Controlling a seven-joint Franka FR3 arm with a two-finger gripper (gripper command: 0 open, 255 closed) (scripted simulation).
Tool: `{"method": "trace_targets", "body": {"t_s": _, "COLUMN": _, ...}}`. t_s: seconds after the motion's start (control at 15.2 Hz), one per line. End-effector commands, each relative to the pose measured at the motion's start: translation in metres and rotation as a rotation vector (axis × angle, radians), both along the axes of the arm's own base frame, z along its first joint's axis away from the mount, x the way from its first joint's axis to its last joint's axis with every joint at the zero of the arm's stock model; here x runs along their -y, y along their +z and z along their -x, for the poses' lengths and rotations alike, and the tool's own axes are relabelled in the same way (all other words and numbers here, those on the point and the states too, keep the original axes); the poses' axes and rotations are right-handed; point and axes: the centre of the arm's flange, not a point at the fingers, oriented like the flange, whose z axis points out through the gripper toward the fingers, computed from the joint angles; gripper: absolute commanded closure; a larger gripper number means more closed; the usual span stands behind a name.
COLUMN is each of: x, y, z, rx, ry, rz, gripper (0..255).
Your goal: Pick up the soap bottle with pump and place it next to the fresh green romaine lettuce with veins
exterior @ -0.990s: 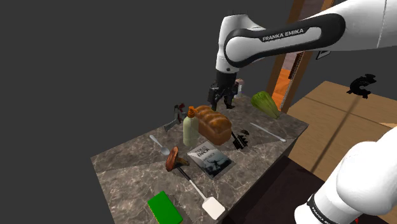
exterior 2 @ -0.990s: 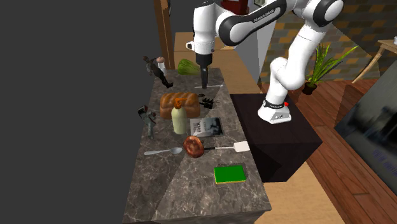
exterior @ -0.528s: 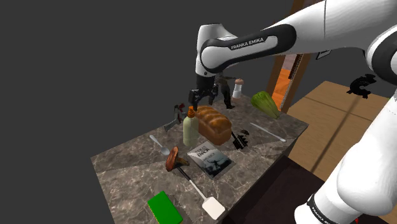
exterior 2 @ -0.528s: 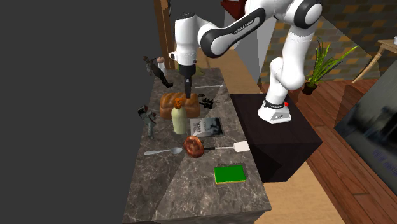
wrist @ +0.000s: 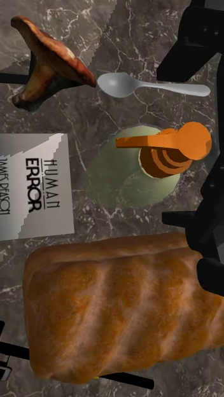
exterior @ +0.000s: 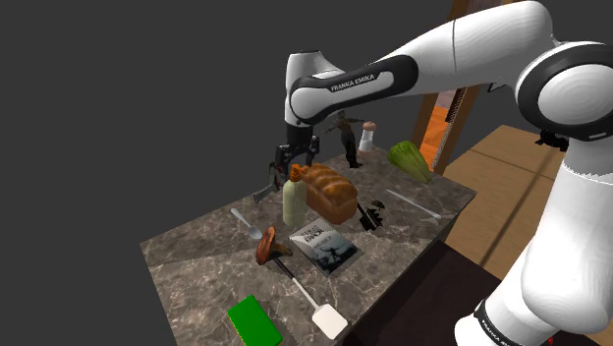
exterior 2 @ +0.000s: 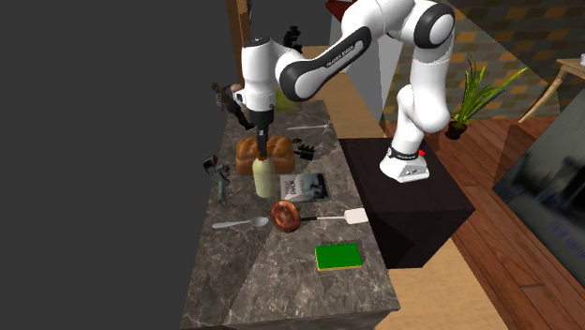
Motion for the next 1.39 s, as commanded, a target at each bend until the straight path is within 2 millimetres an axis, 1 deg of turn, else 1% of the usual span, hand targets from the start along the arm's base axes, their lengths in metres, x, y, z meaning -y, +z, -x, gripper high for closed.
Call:
{"method": "trace_targets", "body": {"t_s": 0.0, "x": -0.001, "y": -0.011, "z": -0.001, "rx": 0.001, "ry": 0.000, "rz": 0.000, "gripper": 0}}
{"method": "trace_targets", "body": {"t_s": 0.13, "x": -0.001, "y": -0.025, "z": -0.001, "rx": 0.001, "ry": 0.000, "rz": 0.000, "gripper": 0}}
{"method": "trace_targets", "body": {"t_s": 0.66, "x": -0.001, "y": -0.025, "z": -0.001, "rx": 0.000, "ry": 0.000, "rz": 0.000, "gripper": 0}}
{"method": "trace_targets", "body": {"t_s": 0.73, "x": -0.001, "y": -0.025, "z": -0.001, "rx": 0.000, "ry": 0.000, "rz": 0.000, "gripper": 255}}
{"method": "trace_targets", "body": {"t_s": 1.32, "x": -0.001, "y": -0.025, "z": -0.001, "rx": 0.001, "ry": 0.000, "rz": 0.000, "gripper": 255}}
